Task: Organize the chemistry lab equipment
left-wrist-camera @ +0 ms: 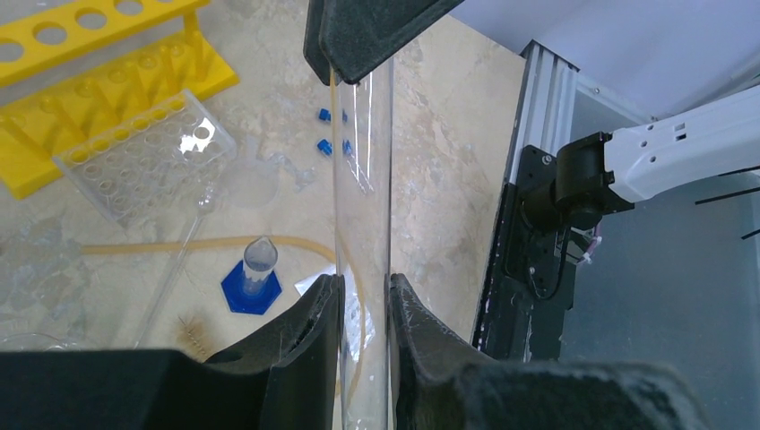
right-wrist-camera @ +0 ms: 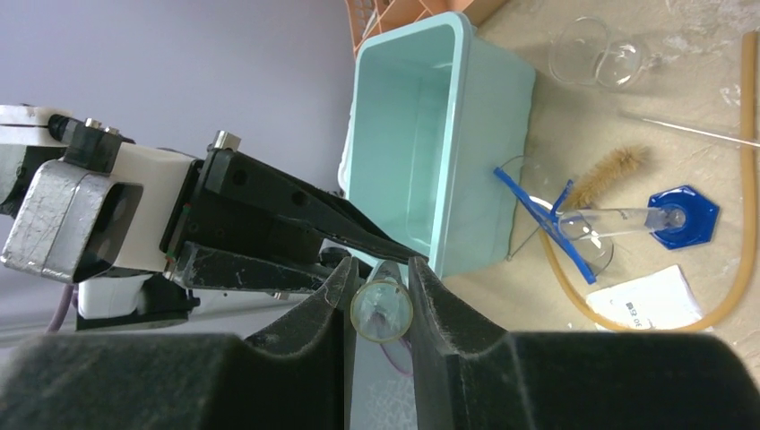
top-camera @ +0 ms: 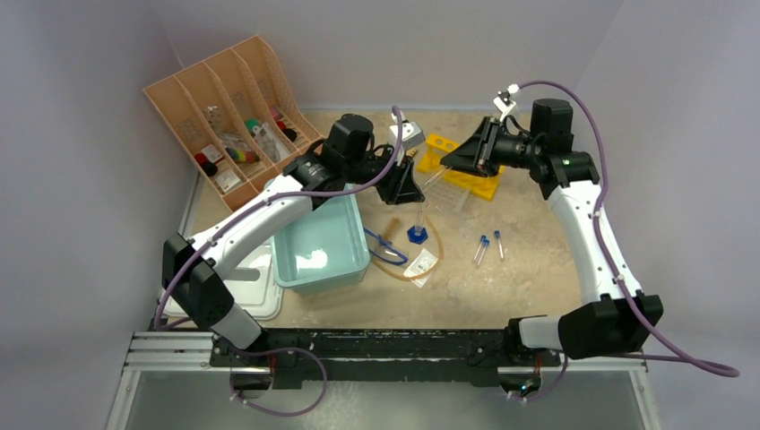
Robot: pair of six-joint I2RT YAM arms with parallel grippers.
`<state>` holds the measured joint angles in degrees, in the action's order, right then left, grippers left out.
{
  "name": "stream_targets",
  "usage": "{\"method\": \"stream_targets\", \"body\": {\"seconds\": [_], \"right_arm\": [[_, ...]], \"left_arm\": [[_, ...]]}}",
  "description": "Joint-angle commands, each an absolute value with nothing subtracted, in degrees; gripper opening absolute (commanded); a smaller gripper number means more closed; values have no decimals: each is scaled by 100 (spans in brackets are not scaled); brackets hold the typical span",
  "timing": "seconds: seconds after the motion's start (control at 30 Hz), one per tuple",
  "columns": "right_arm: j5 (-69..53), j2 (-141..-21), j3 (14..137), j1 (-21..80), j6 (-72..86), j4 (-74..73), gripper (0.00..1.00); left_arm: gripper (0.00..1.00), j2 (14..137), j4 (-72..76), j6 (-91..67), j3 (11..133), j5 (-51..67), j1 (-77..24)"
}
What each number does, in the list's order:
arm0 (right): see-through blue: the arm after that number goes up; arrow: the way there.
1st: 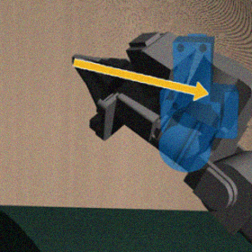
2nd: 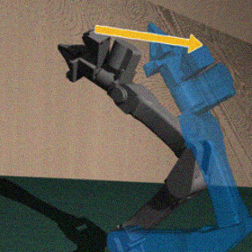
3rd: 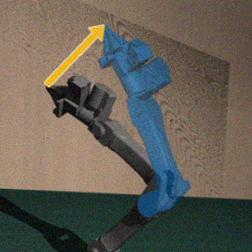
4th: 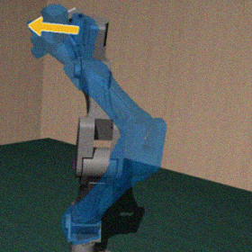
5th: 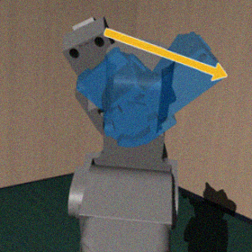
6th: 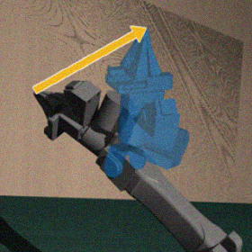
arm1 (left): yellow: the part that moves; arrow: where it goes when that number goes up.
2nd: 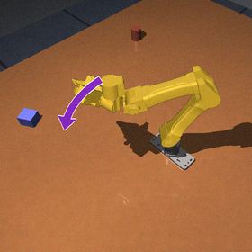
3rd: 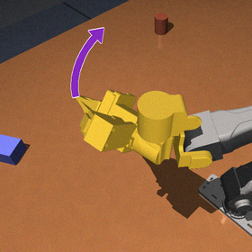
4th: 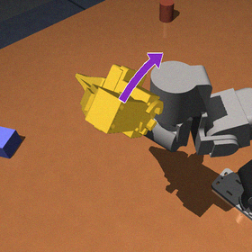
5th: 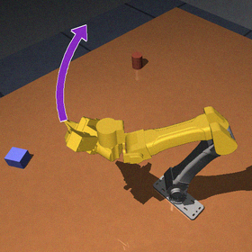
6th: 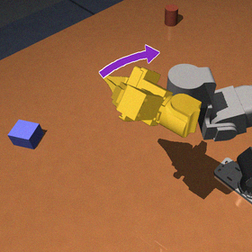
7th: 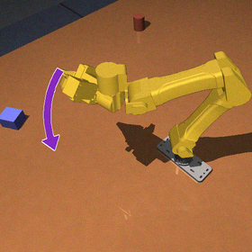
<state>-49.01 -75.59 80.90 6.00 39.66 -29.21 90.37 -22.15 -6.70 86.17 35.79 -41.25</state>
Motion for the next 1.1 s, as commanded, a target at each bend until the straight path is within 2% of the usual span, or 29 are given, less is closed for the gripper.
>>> {"method": "stream_targets", "body": {"seconds": [0.0,0.07,0.13,0.3,0.43,0.63,0.83,1.07], "right_arm": [[-5095,-7570,8477,596,3798,-2937,22],[-4888,-7630,8593,598,3673,-3071,20],[-4421,-7730,8838,598,3463,-3255,19],[-3016,-8166,9644,597,2897,-3477,17],[-1719,-8648,10372,598,2358,-3541,17],[-66,-9508,11177,611,1450,-3429,15],[573,-10138,11437,731,1044,-2961,14],[1088,-10750,11698,1241,678,-2464,14]], "left_arm": [[0,9028,-2141,-545,8898,3440,-4077],[18,9010,-2094,-683,8903,3125,-4061],[42,8980,-1987,-885,8883,2672,-4047],[68,8793,-1799,-1283,8841,1053,-3947],[72,8569,-1720,-1620,8857,230,-3802],[73,8165,-1172,-2442,8552,30,-3751],[74,7970,-742,-3214,8131,-461,-3750],[73,8062,-778,-3205,8139,-936,-3749]]}}
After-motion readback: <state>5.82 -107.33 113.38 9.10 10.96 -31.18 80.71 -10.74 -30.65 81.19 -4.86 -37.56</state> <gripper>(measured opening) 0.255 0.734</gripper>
